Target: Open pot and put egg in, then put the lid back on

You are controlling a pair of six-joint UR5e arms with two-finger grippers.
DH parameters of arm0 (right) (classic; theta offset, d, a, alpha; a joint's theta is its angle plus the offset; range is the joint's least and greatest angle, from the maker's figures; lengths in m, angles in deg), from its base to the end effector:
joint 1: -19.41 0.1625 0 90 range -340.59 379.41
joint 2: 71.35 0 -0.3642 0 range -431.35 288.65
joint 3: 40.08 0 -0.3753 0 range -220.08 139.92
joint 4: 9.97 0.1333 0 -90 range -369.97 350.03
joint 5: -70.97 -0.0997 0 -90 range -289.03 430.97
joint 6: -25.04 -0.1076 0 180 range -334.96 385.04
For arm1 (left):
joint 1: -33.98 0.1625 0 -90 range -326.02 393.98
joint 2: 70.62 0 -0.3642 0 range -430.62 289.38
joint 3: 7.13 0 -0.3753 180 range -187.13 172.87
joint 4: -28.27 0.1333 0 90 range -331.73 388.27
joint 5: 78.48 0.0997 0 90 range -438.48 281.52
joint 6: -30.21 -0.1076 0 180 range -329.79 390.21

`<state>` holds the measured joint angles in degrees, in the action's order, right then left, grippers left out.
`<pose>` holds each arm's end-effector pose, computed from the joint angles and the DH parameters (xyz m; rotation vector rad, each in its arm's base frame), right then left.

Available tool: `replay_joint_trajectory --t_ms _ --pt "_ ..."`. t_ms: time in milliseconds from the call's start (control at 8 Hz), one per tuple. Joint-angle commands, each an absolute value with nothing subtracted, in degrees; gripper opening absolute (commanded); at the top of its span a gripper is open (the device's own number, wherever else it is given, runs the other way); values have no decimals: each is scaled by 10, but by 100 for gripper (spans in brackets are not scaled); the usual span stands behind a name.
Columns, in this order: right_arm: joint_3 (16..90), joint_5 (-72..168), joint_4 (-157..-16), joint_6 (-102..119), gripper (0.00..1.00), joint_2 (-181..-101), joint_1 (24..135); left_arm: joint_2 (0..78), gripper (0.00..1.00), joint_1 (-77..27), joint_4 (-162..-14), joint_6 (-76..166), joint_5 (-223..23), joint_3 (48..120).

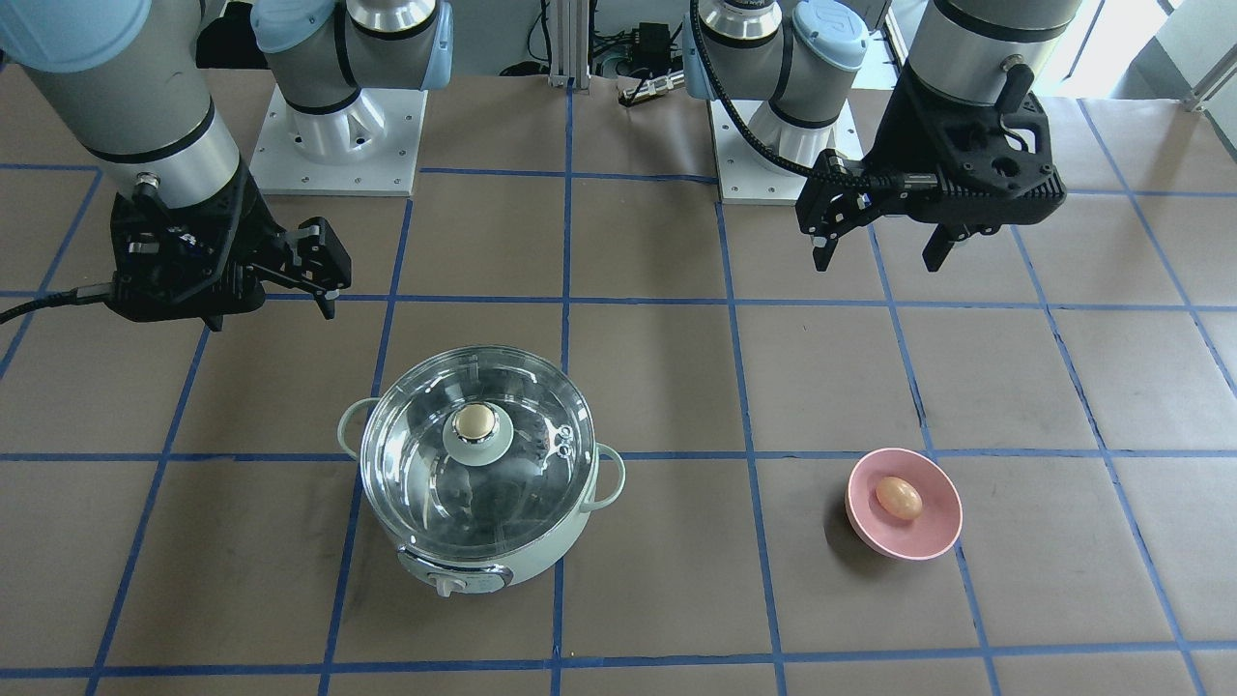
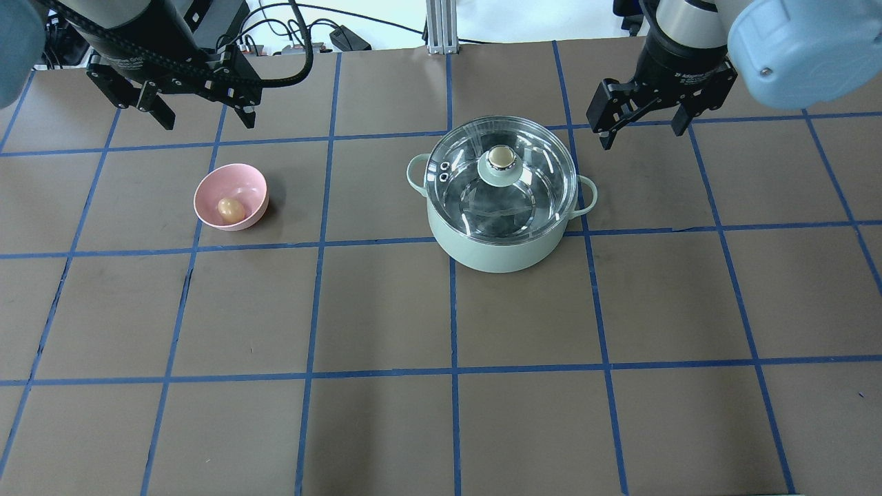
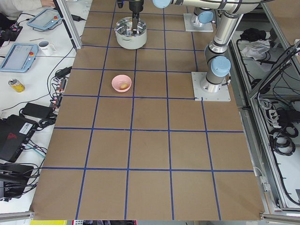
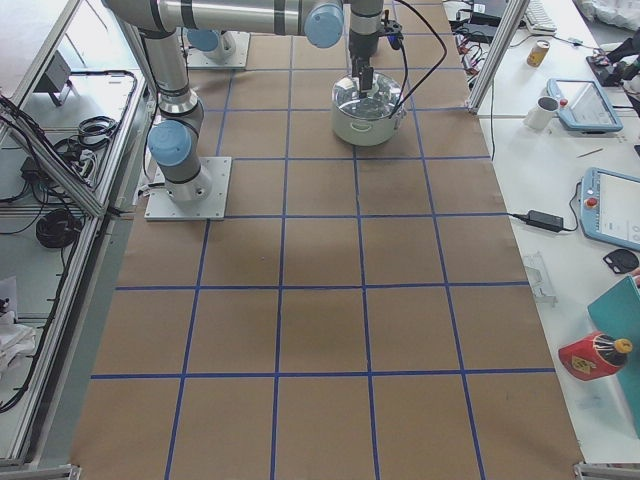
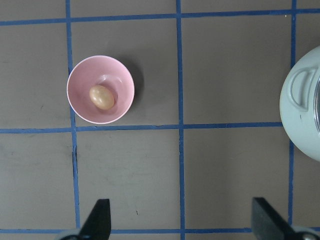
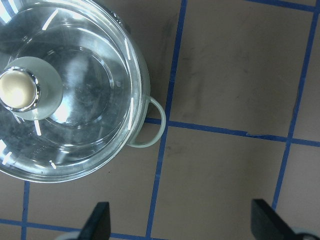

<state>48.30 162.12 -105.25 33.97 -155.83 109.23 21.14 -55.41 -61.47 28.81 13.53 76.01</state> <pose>0.1295 -0.5121 0.3943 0.2376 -3.1104 0.0350 -0.1243 -0.4957 0.4621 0.0188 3.1015 -0.1442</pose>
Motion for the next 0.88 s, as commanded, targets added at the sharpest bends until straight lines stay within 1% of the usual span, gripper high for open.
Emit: replay_joint_trajectory --t_ms 0,375,625,750 --pt "484 1621 -1052 339 100 -1557 1092 211 100 -554 -615 288 136 760" --pt "485 1612 -1053 316 100 -1543 1099 211 100 -539 -603 259 137 761" --pt "487 1611 -1059 183 100 -1527 1130 215 100 -505 -601 232 137 762" --pt "487 1611 -1086 166 100 -1513 1148 224 100 -492 -595 203 136 762"
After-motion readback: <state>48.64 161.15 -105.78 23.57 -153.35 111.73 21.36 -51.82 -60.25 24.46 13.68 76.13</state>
